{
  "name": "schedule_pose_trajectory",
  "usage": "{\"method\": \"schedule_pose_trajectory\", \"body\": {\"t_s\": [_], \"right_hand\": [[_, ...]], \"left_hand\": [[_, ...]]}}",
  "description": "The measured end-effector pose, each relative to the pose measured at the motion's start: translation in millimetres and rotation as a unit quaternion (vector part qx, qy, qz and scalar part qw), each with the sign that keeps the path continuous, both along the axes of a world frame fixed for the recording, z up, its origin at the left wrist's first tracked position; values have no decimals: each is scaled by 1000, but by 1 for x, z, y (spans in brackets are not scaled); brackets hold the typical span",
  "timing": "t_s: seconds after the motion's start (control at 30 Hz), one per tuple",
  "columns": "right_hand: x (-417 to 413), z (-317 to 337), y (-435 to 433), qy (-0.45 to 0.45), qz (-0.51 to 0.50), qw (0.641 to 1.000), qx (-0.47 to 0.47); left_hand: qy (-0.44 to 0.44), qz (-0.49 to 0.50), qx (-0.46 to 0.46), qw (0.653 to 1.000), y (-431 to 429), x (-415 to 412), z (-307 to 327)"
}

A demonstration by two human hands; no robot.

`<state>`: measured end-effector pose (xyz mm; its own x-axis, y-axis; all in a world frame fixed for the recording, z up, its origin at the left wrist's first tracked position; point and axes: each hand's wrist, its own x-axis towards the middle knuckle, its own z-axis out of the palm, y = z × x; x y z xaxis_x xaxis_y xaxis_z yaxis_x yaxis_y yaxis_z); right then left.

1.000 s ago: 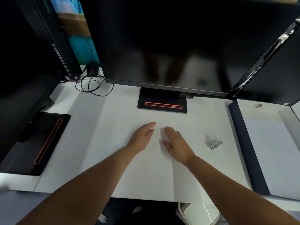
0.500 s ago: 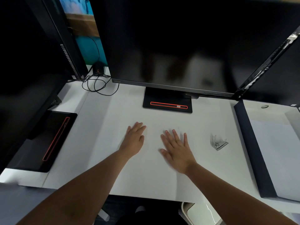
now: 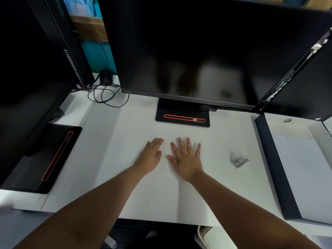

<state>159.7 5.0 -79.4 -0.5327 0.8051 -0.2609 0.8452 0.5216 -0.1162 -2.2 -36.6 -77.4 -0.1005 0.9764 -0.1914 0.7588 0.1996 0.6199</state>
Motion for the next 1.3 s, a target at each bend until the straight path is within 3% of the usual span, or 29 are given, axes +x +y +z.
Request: {"method": "schedule_pose_trajectory", "body": {"t_s": [0.13,0.3,0.4,0.5,0.57,0.67,0.77,0.9,1.0,1.17,1.3], "right_hand": [[23,4,6,57,-17,998,1],[46,-4,10,85,-124,987,-50],[44,-6,1,120,-78,987,-77],[42,-5,-4,182,-43,977,-104],[47,-5,-4,208,-98,970,-83],[58,-11,-8,125,-167,977,-38],[58,-13,-15,76,-123,989,-31],[47,-4,-13,160,-63,979,-112],[41,-1,1,208,-88,965,-133],[25,6,15,125,-41,982,-138],[25,7,10,209,-29,965,-153]], "left_hand": [[1,-43,-4,999,5,6,0],[83,-105,-25,991,3,22,-2],[48,-137,-27,989,5,35,-1],[4,-117,-1,993,5,39,3],[45,-84,34,995,5,35,2],[110,-48,20,993,4,27,-1],[120,-71,-14,990,2,28,-6],[58,-76,14,995,1,36,-4],[-2,-37,44,998,1,38,1],[-15,-20,71,997,1,38,6],[1,-11,71,997,-3,34,4]]}}
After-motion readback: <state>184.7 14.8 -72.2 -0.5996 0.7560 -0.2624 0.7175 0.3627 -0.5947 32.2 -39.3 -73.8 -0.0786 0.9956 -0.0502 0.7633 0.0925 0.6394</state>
